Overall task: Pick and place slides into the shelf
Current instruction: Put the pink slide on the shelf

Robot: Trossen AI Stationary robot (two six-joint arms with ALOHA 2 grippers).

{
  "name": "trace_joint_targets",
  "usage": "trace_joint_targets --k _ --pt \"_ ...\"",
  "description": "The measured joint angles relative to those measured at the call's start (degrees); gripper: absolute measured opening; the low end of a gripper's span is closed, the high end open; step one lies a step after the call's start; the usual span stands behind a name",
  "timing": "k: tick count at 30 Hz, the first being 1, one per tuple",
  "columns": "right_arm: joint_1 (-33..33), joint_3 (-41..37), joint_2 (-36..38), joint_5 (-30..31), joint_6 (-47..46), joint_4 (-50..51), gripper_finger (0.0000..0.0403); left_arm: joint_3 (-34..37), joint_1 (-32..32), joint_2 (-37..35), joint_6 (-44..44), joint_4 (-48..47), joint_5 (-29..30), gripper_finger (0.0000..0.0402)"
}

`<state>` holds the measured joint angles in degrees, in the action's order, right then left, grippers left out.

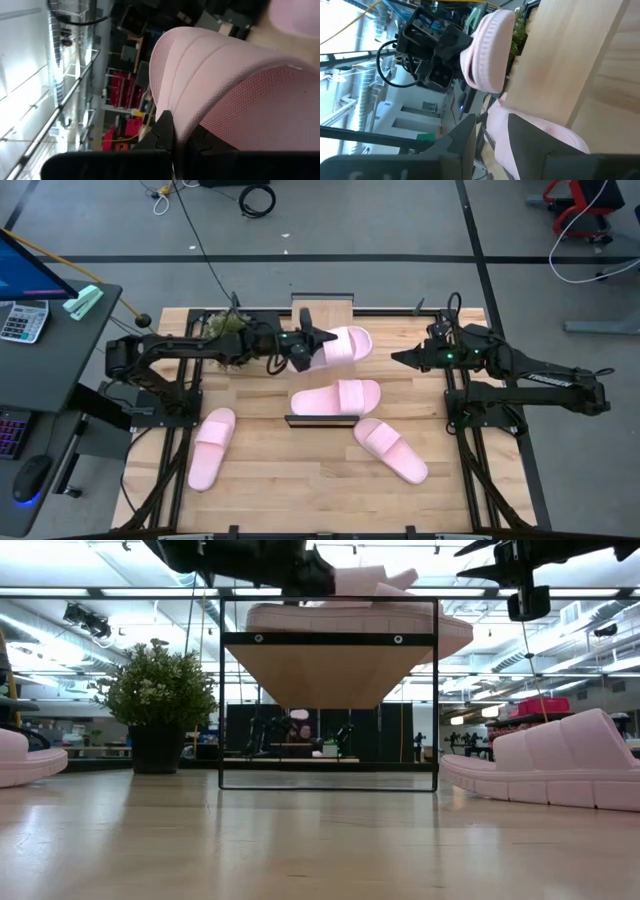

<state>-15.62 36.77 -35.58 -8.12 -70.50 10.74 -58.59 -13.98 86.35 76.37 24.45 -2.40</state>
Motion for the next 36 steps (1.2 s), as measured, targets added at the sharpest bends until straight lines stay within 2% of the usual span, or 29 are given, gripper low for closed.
trace_joint_targets --k 7,11,18,28,36 --pt "-0.01 0.0 -0.36 -0.12 0.44 -0.07 0.012 0.0 0.12 0.0 -1.79 -0.76 -3.62 0.001" --pt "0.0 0.0 -0.34 -0.13 0.46 -0.07 0.012 0.0 -0.07 -0.05 -1.99 -4.35 -5.29 0.001" --pt "0.0 0.0 -0.34 -0.11 0.5 -0.07 0.012 0.0 -0.6 0.11 -2.29 -4.82 -5.54 0.001" --pt "-0.02 0.0 -0.54 -0.07 0.42 0.0 0.012 -0.11 -0.87 5.45 -1.72 -3.61 -5.3 0.001" --pt "-0.02 0.02 -0.76 -0.07 0.48 -0.08 0.012 -0.63 -0.92 5.66 -3.38 -2.16 -5.25 0.001"
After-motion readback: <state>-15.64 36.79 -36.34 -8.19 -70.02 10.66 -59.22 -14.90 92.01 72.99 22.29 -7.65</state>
